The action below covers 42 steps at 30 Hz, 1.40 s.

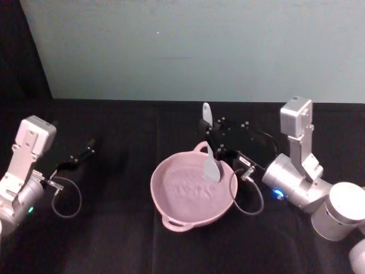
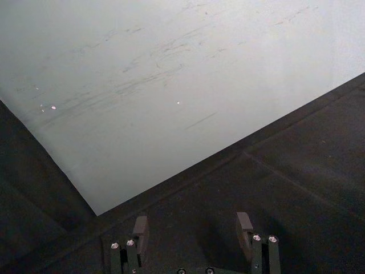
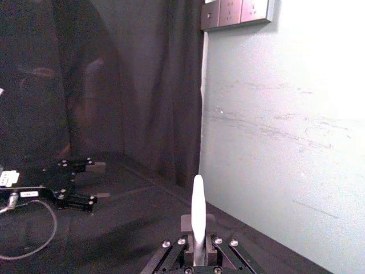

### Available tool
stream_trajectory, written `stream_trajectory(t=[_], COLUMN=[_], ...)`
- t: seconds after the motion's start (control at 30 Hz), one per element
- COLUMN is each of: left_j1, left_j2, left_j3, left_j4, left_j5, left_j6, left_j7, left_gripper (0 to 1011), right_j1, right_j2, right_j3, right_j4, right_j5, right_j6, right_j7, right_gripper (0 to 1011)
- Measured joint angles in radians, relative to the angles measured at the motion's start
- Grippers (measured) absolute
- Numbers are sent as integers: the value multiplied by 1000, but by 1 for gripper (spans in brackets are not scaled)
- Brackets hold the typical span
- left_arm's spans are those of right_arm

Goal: Use the one hand to pick up the spoon and stir the clear water in the bowl.

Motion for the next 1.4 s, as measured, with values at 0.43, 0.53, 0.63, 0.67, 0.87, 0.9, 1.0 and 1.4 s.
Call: stream_trajectory(t=[0.43,0.53,0.63,0.67,0.87,0.9,1.0,1.4], left_j1=[0,0,0,0,0,0,0,0], left_j2=[0,0,0,0,0,0,0,0], left_j3=[0,0,0,0,0,0,0,0], left_j4=[0,0,0,0,0,0,0,0], left_j5=[0,0,0,0,0,0,0,0], left_j6=[0,0,0,0,0,0,0,0], left_j7=[0,0,0,0,0,0,0,0], left_gripper=[1005,1005,1005,1005,1005,1005,1005,1005], right_j1=[-103,-104,-97,-95,-60,-54,-26,82], right_j2=[39,35,25,23,-2,-6,-22,-73], right_j3=[-4,-14,-32,-36,-74,-79,-94,-98], right_j4=[-129,-130,-120,-117,-82,-76,-46,99], right_j5=[48,57,72,73,75,73,66,36], right_j6=[17,19,20,20,14,12,5,-29], right_j7=[37,51,69,73,95,97,102,85], right_gripper=[112,112,113,112,112,113,113,112])
